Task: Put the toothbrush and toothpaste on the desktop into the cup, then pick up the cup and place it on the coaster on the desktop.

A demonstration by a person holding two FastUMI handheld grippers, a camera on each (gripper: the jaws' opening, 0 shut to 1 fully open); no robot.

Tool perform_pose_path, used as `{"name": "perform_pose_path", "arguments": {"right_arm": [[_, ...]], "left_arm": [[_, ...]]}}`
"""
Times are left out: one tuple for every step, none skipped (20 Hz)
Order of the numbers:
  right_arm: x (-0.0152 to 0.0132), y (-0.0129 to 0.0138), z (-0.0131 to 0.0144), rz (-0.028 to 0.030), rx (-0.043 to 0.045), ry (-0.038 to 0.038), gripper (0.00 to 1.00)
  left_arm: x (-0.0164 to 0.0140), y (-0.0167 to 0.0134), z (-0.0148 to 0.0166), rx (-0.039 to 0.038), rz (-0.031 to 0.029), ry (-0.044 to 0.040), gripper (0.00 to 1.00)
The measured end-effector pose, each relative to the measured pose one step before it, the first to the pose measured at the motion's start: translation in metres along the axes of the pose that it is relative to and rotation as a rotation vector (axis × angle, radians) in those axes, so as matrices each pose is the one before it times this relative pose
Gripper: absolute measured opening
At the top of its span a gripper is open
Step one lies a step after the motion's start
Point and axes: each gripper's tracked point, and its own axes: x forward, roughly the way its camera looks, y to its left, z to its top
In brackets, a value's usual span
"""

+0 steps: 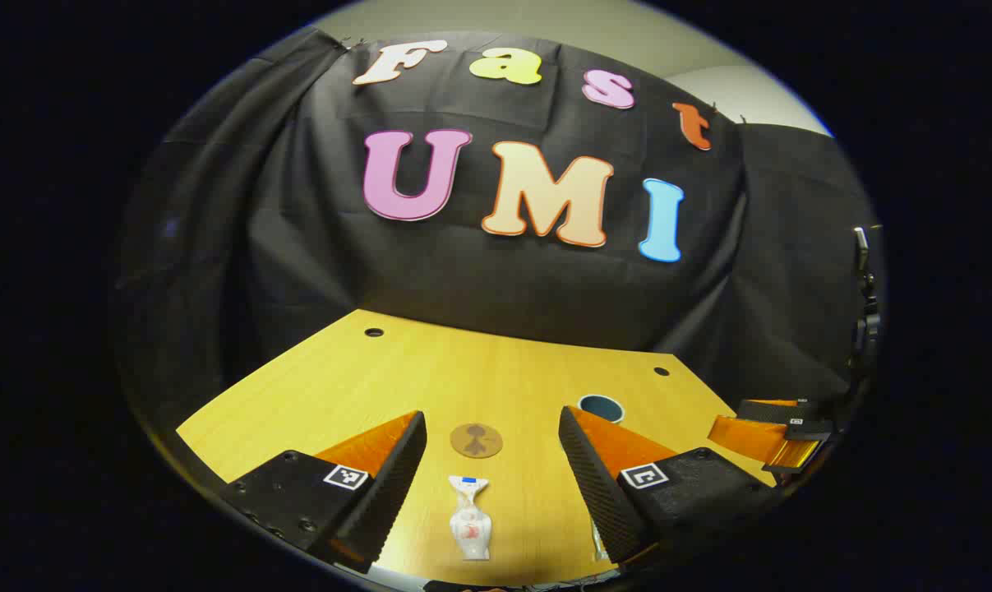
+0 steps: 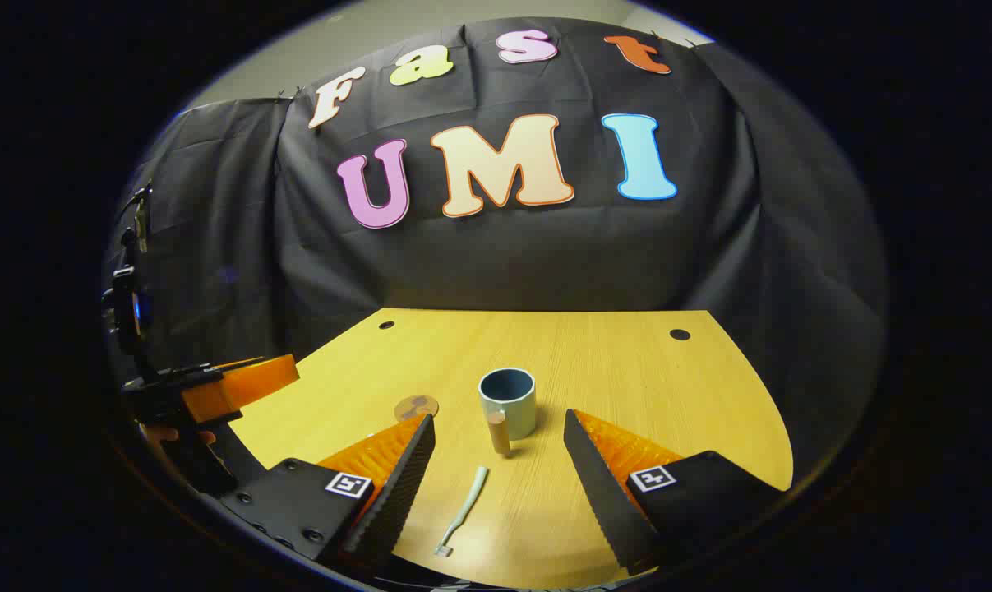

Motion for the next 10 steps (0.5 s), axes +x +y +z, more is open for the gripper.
{"name": "perform_pose_path", "arguments": {"right_arm": [[0.00424, 0.00004, -0.0006, -0.01218, -0.00436, 0.00433, 0.98], [0.00372, -0.00058, 0.00074, -0.01884, -0.01022, -0.00045, 0.94], [0.00407, 0.00193, -0.00006, -0.01155, -0.01038, 0.00018, 0.98], [0.00445, 0.00188, -0.00173, -0.00628, -0.00687, 0.00794, 0.98], [0.00309, 0.00173, -0.00202, -0.00216, -0.00325, 0.01, 0.98], [0.0033, 0.00265, -0.00262, -0.00055, -0.00036, 0.0107, 0.98], [0.00306, 0.00207, -0.00505, -0.00207, 0.00152, 0.01235, 0.98], [0.00281, 0.00173, -0.00316, -0.0013, 0.0035, 0.01702, 0.94], [0.00297, 0.00249, -0.00616, -0.00035, 0.00328, 0.02209, 0.98], [0.00268, 0.00123, -0.00454, -0.00414, 0.00158, 0.01704, 0.98]], "left_arm": [[0.00505, 0.00434, -0.00248, -0.01761, 0.00471, 0.01797, 0.95], [0.00355, 0.00561, -0.00347, -0.00976, 0.00171, 0.0157, 0.94], [0.00386, 0.00507, -0.00233, -0.00006, 0.00142, 0.01457, 0.94], [0.00387, 0.0052, -0.00107, 0.00711, -0.00043, 0.00897, 0.94], [0.0037, 0.00523, 0.00019, 0.01211, -0.00121, 0.01097, 0.94], [0.00385, 0.00431, -0.00231, 0.01153, -0.00076, 0.01307, 0.93], [0.00385, 0.00177, -0.00229, 0.00836, -0.01009, 0.01144, 0.93], [0.00333, 0.00093, -0.00085, 0.00793, -0.01205, 0.01443, 0.93], [0.00327, 0.0018, -0.00046, 0.00663, -0.00726, 0.00758, 0.94], [0.00266, 0.00268, -0.00072, 0.00364, -0.00836, 0.00444, 0.94]]}}
